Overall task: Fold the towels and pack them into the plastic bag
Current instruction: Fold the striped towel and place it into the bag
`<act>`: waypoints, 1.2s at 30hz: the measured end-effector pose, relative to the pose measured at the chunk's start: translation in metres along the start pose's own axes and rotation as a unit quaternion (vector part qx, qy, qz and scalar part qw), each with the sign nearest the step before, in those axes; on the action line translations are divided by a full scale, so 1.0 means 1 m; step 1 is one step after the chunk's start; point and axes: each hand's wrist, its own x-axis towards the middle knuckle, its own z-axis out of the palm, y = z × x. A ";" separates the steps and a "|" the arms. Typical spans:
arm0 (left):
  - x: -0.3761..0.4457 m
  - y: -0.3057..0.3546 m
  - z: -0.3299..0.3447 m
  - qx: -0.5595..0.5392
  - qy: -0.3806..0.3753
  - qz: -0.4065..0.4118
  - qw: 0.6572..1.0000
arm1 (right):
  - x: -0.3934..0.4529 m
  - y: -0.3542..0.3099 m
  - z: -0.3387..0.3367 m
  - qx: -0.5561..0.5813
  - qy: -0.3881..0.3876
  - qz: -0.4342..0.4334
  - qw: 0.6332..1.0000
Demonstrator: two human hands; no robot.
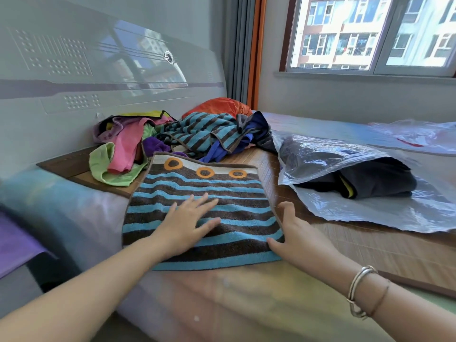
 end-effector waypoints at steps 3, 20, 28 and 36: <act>-0.038 0.005 0.004 0.035 -0.046 0.038 0.998 | -0.009 -0.005 0.005 -0.078 0.015 -0.032 0.996; -0.070 0.015 0.023 0.220 0.006 -0.081 0.972 | -0.020 -0.013 0.012 -0.302 0.073 -0.223 0.924; -0.083 -0.015 -0.084 -0.001 -0.054 -0.113 0.992 | -0.016 -0.021 -0.051 -0.064 -0.103 -0.047 0.991; -0.018 -0.055 -0.104 -0.044 0.036 -0.123 0.991 | 0.043 -0.024 -0.041 -0.214 0.002 -0.001 0.977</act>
